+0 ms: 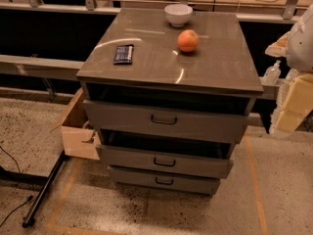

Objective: Open top drawer

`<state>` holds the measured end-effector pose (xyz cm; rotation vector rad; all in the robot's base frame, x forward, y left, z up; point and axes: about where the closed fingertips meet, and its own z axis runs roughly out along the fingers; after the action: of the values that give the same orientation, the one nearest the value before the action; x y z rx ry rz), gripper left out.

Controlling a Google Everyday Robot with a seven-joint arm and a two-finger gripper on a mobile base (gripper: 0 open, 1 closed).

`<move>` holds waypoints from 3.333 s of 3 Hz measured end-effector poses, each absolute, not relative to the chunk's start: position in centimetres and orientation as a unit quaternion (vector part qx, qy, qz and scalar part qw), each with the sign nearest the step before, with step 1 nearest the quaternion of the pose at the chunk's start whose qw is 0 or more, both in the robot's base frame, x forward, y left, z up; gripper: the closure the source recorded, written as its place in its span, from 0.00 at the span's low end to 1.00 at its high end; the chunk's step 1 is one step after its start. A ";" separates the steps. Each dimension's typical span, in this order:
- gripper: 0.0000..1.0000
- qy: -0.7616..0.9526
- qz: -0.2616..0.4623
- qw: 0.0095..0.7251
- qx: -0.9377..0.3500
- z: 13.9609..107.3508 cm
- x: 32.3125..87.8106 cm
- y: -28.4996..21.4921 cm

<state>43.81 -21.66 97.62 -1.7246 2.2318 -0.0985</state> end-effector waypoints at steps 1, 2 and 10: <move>0.00 0.781 -0.035 0.159 -0.603 97.6 43.8 -21.7; 0.00 0.779 -0.036 0.171 -0.602 96.2 44.4 -21.5; 0.00 0.747 -0.022 0.260 -0.612 73.9 53.9 -18.6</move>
Offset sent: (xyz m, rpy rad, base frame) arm 0.0180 0.0030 -0.0481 0.0408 -0.0452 0.0007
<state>53.86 -18.62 73.93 -1.6569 2.0219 -0.0595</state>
